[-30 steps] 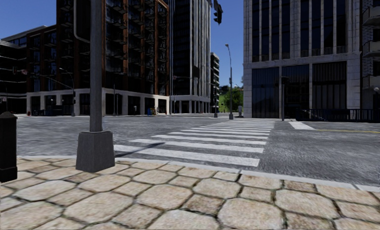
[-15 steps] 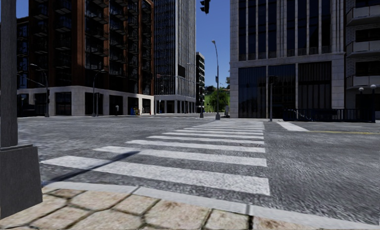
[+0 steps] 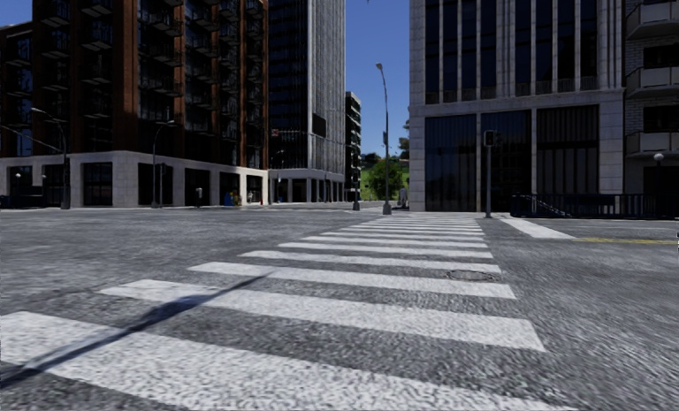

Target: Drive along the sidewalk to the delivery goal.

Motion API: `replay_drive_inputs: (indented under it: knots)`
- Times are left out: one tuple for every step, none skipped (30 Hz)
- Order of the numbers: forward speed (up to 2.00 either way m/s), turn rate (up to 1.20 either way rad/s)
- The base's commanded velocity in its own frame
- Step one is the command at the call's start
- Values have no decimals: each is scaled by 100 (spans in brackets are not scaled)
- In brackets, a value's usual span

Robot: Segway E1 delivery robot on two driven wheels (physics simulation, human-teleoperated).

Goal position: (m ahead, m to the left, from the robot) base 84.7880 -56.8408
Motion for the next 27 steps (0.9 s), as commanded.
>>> replay_drive_inputs:
  knots:
    - [166, -33]
    - [166, -33]
    - [164, -33]
    - [163, -33]
    - [162, -35]
    - [162, -38]
    - [161, -39]
    - [161, -39]
    - [161, -42]
    - [161, -46]
    - [161, -47]
    - [161, -47]
    - [161, -47]
    - [161, -47]
    - [161, -47]
    - [161, -47]
    - [161, -48]
    - [161, -48]
    - [161, -48]
    - [161, -48]
    - [161, -48]
    - [156, -44]
    - [147, -40]
    - [147, -40]
    - [139, -39]
    - [134, -35]
    - [131, -31]
